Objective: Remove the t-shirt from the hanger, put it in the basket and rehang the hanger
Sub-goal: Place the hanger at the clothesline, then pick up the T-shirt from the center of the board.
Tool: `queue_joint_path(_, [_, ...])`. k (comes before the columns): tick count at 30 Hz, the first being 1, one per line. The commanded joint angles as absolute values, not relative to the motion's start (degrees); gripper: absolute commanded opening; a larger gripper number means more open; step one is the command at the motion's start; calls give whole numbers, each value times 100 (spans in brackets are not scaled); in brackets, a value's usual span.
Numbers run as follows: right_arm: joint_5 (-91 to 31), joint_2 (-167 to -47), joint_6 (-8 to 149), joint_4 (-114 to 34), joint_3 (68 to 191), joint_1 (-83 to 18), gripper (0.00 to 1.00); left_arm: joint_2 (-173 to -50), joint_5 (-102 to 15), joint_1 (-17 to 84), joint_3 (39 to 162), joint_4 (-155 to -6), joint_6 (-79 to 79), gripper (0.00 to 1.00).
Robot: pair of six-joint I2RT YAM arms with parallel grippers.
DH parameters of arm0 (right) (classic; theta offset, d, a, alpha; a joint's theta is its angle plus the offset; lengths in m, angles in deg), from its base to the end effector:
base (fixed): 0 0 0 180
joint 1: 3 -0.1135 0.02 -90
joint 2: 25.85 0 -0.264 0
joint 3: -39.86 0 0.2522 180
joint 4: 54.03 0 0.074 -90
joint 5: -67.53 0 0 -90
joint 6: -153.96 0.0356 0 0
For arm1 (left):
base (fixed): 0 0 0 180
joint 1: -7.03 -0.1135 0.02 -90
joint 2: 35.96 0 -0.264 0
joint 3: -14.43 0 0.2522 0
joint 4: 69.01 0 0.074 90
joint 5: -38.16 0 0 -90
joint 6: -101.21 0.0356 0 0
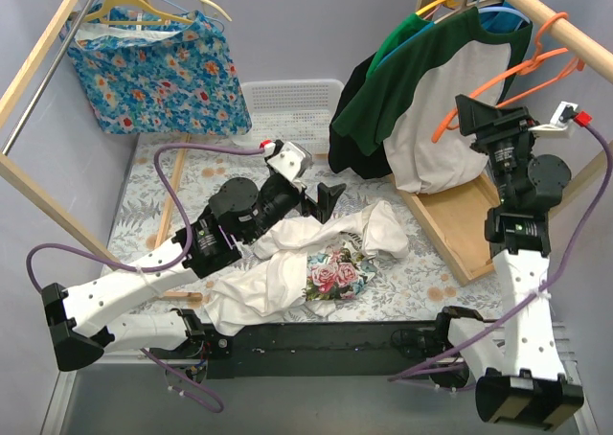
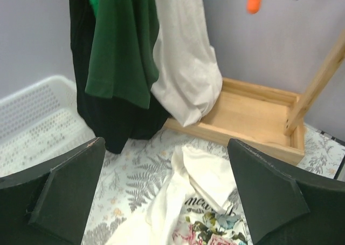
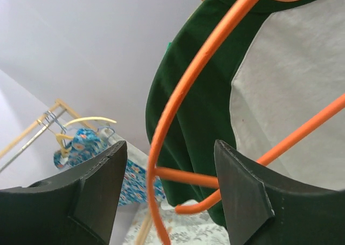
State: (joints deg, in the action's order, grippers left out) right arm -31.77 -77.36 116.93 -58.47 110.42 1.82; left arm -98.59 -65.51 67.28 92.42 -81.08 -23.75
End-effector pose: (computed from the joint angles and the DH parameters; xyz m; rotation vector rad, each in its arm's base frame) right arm 0.1940 -0.0106 0.4460 0.4487 1.1203 0.8340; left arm 0.1315 -0.2131 0.4210 0.1535 1.6212 -1.1330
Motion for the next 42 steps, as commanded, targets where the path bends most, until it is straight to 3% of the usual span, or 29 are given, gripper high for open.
queue_joint_path(1, [-3293,-6981,10502,-4760,11163,131,74,-9792,-7187,6750,9007,-8505,-2964,98])
queue_joint_path(12, [-3293,-5864,9323,-2771,10303,-220,74,-10406,-7249,6750,8058,-9253,-4538,98])
queue_joint_path(25, [-3548,-5590,9235,-2366,9063,-589,73,-11945,-6696,6548,7706,-9657,-5761,98])
queue_joint_path(29, [-3391,-6047,9077,-2480,8895,-1220,73,-12428,-6275,6495,7697,-9666,-5796,98])
queue_joint_path(36, [-1880,-7041,9059,-2682,9000,-2944,73,-13325,-6185,6469,7697,-9701,-5963,98])
queue_joint_path(38, [-1764,-7269,9085,-2709,9044,-3155,72,-13448,-6221,6451,7653,-9719,-6007,89])
queue_joint_path(42, [-1597,-7428,9103,-2744,9080,-3235,71,-13554,-6396,6442,7627,-9815,-6016,45])
